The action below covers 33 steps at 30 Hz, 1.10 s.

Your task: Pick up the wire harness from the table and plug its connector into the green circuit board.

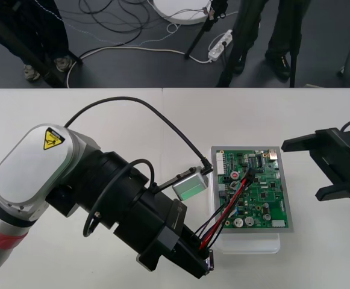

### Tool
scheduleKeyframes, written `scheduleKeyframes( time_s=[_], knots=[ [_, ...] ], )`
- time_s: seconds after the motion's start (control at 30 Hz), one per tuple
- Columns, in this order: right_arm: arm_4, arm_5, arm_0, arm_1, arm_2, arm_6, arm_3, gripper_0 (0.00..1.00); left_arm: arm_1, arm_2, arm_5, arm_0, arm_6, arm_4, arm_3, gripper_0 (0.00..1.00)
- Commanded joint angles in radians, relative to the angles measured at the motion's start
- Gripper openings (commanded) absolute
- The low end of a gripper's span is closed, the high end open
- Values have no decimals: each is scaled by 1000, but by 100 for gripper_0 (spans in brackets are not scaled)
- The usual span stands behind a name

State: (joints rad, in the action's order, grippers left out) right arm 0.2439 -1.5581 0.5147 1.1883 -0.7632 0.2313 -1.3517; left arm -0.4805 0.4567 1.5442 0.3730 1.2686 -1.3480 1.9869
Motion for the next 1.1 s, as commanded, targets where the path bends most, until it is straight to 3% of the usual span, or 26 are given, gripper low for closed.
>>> scheduleKeyframes(
  time_s=[0.03, 0.43, 1.1],
  knots=[
    [11, -13, 84, -69, 21, -61, -29, 100, 51, 19, -65, 72, 15, 27, -28, 0],
    [11, -13, 136, -133, 21, -234, -99, 100, 60, 43, -214, 103, 15, 115, -31, 0],
    [-143, -13, 272, -161, 31, -317, -17, 100, 31, 83, -213, 89, -26, 142, -31, 0]
  ],
)
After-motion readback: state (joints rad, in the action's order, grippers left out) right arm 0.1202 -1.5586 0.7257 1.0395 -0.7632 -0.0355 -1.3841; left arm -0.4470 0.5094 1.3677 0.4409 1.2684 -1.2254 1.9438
